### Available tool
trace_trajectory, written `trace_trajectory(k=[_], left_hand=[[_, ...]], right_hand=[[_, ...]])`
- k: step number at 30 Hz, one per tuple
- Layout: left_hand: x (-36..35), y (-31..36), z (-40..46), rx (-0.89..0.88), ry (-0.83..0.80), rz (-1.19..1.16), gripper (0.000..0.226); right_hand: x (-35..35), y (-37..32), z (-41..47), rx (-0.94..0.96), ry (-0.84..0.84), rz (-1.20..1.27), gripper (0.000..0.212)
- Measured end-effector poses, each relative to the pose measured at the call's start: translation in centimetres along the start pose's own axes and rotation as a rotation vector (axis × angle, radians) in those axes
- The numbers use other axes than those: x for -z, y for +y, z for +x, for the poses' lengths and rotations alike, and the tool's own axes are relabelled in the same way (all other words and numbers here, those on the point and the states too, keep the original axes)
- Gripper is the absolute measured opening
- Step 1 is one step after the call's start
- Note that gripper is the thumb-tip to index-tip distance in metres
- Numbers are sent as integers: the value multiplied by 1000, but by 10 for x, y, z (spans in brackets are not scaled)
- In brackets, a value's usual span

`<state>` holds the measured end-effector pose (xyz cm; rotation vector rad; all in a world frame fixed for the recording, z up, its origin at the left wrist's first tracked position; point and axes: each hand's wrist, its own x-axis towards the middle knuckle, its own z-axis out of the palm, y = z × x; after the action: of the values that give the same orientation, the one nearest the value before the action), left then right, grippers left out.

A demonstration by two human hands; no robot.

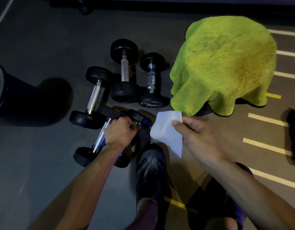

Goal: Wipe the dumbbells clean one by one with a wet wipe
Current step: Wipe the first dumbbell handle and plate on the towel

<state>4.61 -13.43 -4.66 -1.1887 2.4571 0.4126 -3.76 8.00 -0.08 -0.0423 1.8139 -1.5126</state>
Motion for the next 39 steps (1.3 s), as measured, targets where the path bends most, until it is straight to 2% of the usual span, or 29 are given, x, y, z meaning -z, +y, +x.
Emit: trace_trajectory(k=[7,14,20,23,27,30,35,38,39], left_hand=[[1,5,5,1,-30,13,40],[-12,11,7,33,-160,3,44],[-25,8,13,34,-232,-54,38],[-28,1,17,-47,-227,-51,43],[-31,-4,21,-77,-223,-77,54],[-33,-7,24,-81,-260,-135,59],[-23,-23,13,-204,-284,-302,41],[-4,-35,-9,-261,-176,-471,6],[2,-39,-16,-289,-131,-517,17]], right_hand=[[6,7,5,-12,-28,3,67],[8,5,10,-11,-41,8,63],[13,2,10,-11,-53,0,37],[11,-1,9,17,-38,11,40],[7,-7,7,56,-15,25,57],[7,-11,2,65,1,29,55],[13,-14,-11,84,20,28,58],[17,-21,-22,107,24,78,58],[17,-24,-26,118,30,97,60]])
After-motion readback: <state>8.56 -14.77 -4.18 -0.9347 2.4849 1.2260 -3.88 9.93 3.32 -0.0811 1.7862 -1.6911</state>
